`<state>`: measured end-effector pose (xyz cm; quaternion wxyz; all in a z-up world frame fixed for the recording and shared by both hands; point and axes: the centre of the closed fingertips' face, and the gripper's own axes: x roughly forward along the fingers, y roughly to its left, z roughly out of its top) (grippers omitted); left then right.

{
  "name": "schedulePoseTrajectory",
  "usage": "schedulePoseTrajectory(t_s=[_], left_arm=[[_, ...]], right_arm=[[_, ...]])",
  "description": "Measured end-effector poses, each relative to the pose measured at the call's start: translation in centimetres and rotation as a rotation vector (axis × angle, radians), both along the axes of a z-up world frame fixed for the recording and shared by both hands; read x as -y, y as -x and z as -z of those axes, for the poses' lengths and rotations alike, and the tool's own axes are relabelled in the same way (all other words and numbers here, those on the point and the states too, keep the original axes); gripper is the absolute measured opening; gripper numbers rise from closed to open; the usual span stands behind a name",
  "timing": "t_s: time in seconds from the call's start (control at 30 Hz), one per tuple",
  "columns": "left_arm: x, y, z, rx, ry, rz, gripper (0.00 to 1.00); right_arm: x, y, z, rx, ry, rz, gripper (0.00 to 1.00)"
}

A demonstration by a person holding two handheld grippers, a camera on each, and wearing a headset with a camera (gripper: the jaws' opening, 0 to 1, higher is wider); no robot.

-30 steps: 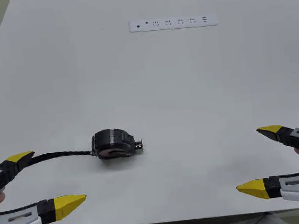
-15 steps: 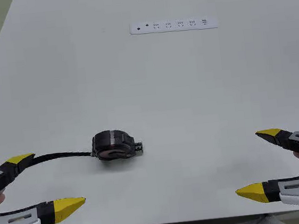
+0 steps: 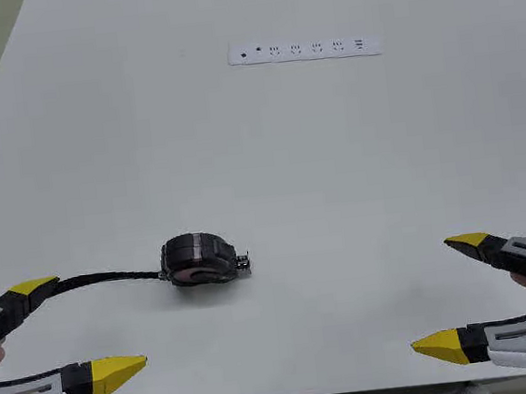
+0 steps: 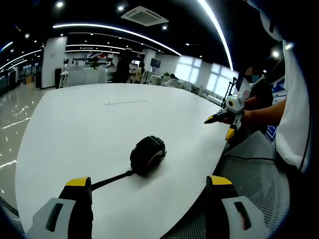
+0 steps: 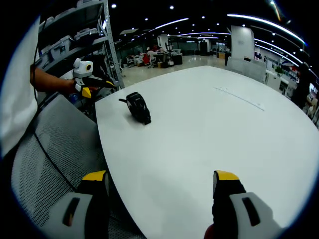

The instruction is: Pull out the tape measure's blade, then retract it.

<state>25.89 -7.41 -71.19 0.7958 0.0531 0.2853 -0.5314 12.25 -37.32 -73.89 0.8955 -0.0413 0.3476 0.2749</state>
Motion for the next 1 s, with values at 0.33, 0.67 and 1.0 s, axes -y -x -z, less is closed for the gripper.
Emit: schedulePoseTrajectory(t_s=[0.33, 0.67, 1.0], left_arm=[[0.3, -0.1, 0.1, 0.001, -0.002, 0.013, 0.92], [0.7, 0.0, 0.7, 0.006, -0.023, 0.052, 0.91], [2.2, -0.1, 1.3, 0.007, -0.02, 0.098, 0.9]], right_arm=[[0.0, 0.0, 0.0, -0.001, -0.002, -0.001, 0.87], [-0.6, -0.1, 0.9, -0.009, 0.006, -0.03, 0.86], [-1.4, -1.4, 1.6, 0.001, -0.014, -0.055, 0.84]])
